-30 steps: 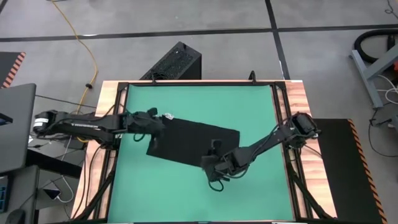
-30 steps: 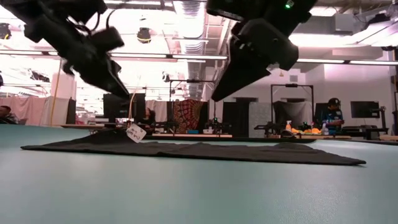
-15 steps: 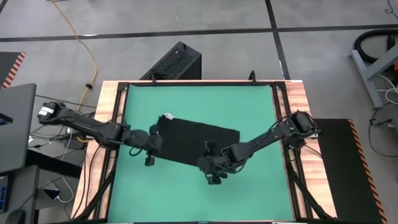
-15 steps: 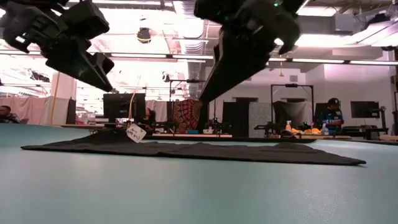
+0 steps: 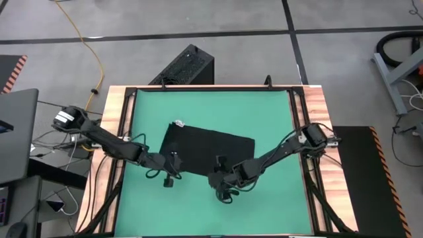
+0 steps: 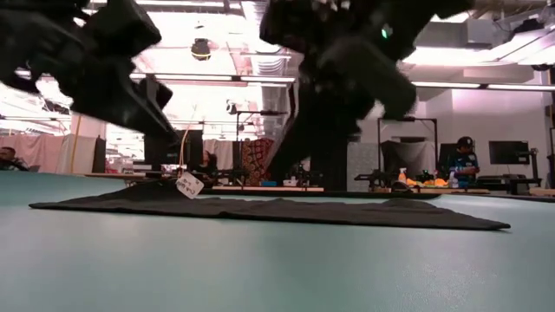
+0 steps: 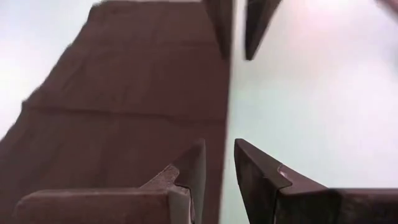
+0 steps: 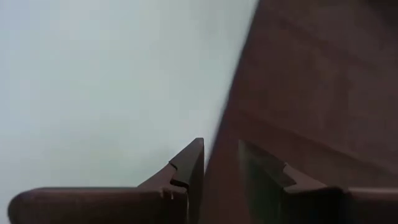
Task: Roll napkin
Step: Fold the black table napkin
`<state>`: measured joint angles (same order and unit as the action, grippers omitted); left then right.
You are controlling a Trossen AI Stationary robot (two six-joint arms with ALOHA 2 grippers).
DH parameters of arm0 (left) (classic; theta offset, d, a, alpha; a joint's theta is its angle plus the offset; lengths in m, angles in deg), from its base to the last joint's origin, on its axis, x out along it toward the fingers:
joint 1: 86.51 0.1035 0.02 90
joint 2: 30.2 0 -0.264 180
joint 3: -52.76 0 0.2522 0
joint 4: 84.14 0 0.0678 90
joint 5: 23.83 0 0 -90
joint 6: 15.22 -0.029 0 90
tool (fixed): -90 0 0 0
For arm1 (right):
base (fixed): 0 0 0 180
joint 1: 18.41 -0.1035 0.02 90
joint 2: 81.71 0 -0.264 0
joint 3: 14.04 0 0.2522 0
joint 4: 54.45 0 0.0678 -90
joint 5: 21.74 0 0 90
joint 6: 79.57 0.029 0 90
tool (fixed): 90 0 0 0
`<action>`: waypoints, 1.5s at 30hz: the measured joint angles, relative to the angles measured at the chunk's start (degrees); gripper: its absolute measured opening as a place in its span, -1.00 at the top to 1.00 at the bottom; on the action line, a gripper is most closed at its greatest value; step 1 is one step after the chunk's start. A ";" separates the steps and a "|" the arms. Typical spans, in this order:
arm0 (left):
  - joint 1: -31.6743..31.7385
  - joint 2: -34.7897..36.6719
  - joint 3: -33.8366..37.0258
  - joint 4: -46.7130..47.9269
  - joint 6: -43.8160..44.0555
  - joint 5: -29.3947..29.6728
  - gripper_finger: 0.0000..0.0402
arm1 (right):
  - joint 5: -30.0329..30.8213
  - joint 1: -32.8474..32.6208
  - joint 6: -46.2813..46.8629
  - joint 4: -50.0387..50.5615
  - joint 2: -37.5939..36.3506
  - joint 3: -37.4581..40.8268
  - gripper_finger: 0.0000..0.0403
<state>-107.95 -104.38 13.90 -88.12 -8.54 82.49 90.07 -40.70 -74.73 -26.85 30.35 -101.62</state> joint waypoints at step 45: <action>5.39 -5.96 -0.07 -7.50 3.56 11.12 0.63 | -29.58 33.32 -68.43 10.93 1.34 -6.66 0.40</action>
<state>-102.57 -110.33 13.84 -95.62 -4.98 93.61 60.48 -7.38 -143.15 -15.91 31.69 -108.28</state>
